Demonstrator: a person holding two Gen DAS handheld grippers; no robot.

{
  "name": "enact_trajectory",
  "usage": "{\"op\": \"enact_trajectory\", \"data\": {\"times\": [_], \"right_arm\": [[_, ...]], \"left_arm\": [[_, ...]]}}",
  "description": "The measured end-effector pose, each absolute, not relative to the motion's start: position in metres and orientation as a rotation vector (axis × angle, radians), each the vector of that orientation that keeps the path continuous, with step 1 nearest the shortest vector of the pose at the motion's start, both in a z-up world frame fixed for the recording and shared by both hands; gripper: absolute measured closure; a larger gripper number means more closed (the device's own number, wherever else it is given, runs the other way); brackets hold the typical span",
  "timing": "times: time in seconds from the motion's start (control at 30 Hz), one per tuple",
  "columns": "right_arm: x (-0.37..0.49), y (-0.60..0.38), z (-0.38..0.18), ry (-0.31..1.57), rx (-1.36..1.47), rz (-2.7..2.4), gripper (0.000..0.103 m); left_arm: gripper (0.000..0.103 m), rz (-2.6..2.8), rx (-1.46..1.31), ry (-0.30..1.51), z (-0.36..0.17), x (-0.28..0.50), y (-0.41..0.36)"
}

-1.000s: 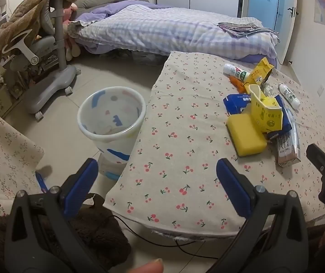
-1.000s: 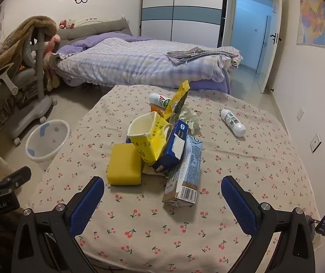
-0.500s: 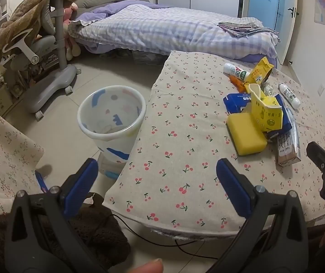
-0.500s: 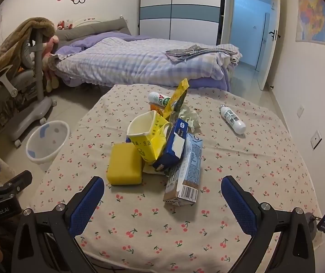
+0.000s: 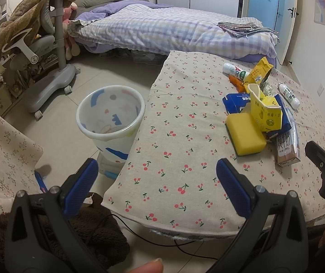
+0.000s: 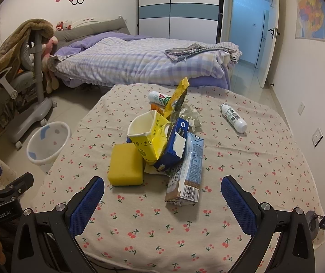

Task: Collect trash

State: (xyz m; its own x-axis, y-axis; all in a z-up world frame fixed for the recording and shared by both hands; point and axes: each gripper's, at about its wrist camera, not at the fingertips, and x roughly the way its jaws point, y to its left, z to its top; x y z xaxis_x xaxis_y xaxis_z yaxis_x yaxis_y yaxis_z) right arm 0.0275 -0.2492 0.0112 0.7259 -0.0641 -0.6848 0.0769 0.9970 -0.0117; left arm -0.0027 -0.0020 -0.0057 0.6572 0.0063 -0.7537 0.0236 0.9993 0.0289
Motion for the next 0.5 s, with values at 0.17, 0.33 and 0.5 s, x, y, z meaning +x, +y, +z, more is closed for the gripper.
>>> {"op": "enact_trajectory", "data": {"times": [0.17, 0.33, 0.5], "right_arm": [[0.0278, -0.2494, 0.0114, 0.757, 0.021, -0.077, 0.0], [0.0282, -0.2497, 0.0109, 0.757, 0.021, -0.078, 0.0], [0.0282, -0.2498, 0.0109, 0.758, 0.025, -0.076, 0.0]], "left_arm": [[0.0, -0.01, 0.037, 0.854, -0.0055, -0.0026, -0.0018], [0.0, -0.01, 0.036, 0.853, -0.0061, -0.0026, -0.0024], [0.0, -0.011, 0.036, 0.853, -0.006, -0.0026, -0.0022]]}}
